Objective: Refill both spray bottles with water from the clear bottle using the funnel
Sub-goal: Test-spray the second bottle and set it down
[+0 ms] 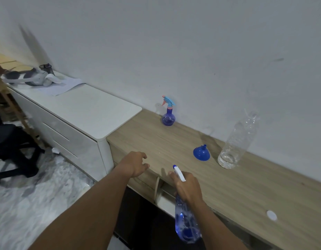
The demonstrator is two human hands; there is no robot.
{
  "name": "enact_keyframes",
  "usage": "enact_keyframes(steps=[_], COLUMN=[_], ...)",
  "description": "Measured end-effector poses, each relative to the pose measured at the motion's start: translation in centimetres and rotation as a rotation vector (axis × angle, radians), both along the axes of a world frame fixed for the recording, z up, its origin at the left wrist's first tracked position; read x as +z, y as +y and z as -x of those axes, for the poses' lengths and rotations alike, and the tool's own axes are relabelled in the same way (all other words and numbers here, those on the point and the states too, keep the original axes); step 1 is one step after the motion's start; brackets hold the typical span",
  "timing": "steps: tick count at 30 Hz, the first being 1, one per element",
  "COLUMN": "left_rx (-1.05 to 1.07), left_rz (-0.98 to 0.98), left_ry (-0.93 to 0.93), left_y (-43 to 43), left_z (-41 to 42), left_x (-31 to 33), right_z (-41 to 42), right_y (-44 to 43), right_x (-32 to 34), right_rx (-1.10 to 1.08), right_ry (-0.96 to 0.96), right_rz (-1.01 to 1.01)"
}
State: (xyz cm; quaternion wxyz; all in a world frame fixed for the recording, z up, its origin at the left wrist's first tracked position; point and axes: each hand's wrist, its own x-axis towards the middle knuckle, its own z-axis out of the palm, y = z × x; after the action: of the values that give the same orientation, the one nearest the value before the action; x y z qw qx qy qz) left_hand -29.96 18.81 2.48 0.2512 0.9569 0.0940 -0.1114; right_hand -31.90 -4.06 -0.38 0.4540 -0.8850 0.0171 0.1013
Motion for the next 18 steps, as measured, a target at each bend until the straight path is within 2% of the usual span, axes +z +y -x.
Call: enact_keyframes(steps=[18], left_rx=[-0.014], left_rz=[-0.015], left_ry=[-0.003], left_y=[-0.1], left_z=[-1.3], left_x=[1.3], right_z=[-0.9], right_y=[0.1], right_x=[1.6], right_rx=[-0.019], right_ry=[0.134], right_rz=[-0.013])
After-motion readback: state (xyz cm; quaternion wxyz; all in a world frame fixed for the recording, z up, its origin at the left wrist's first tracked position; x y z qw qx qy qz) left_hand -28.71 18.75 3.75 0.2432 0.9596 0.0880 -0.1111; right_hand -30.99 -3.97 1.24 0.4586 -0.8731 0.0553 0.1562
